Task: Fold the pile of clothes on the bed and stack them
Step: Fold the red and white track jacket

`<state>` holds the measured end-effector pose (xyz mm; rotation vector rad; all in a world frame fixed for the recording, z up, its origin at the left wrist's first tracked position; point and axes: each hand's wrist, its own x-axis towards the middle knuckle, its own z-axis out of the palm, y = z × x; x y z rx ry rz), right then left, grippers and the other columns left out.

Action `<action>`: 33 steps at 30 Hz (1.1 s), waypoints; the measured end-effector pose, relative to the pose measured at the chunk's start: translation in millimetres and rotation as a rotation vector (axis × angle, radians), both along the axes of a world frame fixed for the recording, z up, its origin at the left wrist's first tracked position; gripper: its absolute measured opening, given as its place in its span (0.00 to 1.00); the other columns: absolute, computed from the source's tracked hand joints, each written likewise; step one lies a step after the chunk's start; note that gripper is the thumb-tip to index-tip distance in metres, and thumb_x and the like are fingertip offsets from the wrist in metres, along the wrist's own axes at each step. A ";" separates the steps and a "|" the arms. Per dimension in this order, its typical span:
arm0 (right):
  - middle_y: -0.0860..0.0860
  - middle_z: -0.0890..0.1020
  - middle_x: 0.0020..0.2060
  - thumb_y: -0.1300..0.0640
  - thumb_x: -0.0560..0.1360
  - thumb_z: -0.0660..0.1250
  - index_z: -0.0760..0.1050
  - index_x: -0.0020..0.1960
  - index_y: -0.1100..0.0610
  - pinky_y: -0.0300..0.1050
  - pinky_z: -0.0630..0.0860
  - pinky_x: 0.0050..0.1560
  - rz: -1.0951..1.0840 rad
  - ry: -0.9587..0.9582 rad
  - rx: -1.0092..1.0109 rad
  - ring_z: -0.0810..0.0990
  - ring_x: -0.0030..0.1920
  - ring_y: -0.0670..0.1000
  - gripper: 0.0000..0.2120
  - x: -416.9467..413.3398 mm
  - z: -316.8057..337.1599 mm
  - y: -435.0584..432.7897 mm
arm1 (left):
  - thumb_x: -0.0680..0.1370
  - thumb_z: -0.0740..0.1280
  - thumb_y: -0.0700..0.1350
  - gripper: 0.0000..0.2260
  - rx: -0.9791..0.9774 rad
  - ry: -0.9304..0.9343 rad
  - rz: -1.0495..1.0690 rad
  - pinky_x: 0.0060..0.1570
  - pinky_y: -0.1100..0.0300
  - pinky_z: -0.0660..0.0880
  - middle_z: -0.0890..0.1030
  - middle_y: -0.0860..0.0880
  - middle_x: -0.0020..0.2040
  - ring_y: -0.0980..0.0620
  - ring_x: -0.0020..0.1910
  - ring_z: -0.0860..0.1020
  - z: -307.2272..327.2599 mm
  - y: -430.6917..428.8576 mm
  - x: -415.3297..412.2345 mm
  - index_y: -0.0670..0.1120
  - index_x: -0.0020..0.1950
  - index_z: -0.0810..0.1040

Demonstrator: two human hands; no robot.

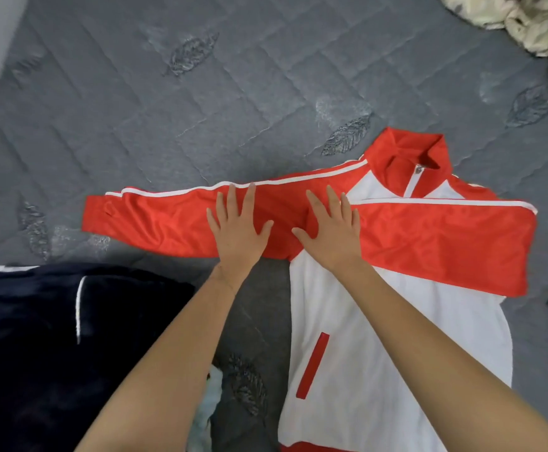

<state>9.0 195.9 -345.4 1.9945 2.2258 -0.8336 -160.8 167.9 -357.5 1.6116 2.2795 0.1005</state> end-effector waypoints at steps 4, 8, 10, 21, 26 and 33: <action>0.51 0.48 0.79 0.39 0.75 0.64 0.52 0.78 0.44 0.58 0.43 0.75 0.013 0.003 0.011 0.43 0.79 0.56 0.37 -32.0 0.5 9.0 | 0.78 0.64 0.58 0.33 0.038 0.052 -0.003 0.74 0.40 0.47 0.54 0.44 0.79 0.41 0.78 0.50 3.7 12.1 -29.6 0.55 0.79 0.53; 0.50 0.49 0.79 0.37 0.73 0.66 0.52 0.78 0.43 0.60 0.44 0.75 0.015 0.009 0.024 0.46 0.78 0.57 0.39 -61.3 -5.0 14.5 | 0.78 0.62 0.59 0.34 -0.019 0.109 -0.005 0.74 0.40 0.44 0.51 0.44 0.80 0.40 0.78 0.48 -0.5 17.5 -62.5 0.55 0.80 0.49; 0.50 0.51 0.79 0.37 0.72 0.66 0.53 0.78 0.43 0.59 0.45 0.75 0.009 0.014 0.041 0.48 0.78 0.57 0.39 -74.9 -7.5 14.4 | 0.78 0.62 0.60 0.35 -0.036 0.133 0.002 0.73 0.39 0.45 0.51 0.43 0.80 0.39 0.78 0.48 -0.7 20.2 -77.9 0.54 0.80 0.49; 0.51 0.51 0.79 0.36 0.74 0.65 0.52 0.79 0.44 0.59 0.46 0.76 0.037 0.026 0.009 0.47 0.78 0.56 0.39 -127.0 -17.6 3.6 | 0.77 0.64 0.59 0.36 -0.040 0.196 0.046 0.73 0.38 0.41 0.50 0.44 0.80 0.40 0.78 0.47 27.7 44.3 -208.9 0.55 0.80 0.48; 0.51 0.51 0.79 0.36 0.73 0.65 0.51 0.78 0.44 0.59 0.46 0.75 0.051 0.031 -0.032 0.46 0.78 0.56 0.40 -145.0 -22.8 -1.0 | 0.77 0.66 0.58 0.37 -0.088 0.075 0.169 0.73 0.38 0.43 0.50 0.45 0.80 0.42 0.78 0.48 25.9 9.1 -241.9 0.56 0.79 0.48; 0.49 0.48 0.79 0.37 0.71 0.69 0.48 0.79 0.42 0.60 0.42 0.75 0.218 -0.004 -0.135 0.43 0.78 0.55 0.45 -181.1 -37.3 -12.1 | 0.77 0.63 0.62 0.37 -0.190 0.027 0.289 0.74 0.39 0.44 0.50 0.44 0.80 0.41 0.78 0.50 17.9 -4.6 -245.7 0.55 0.80 0.48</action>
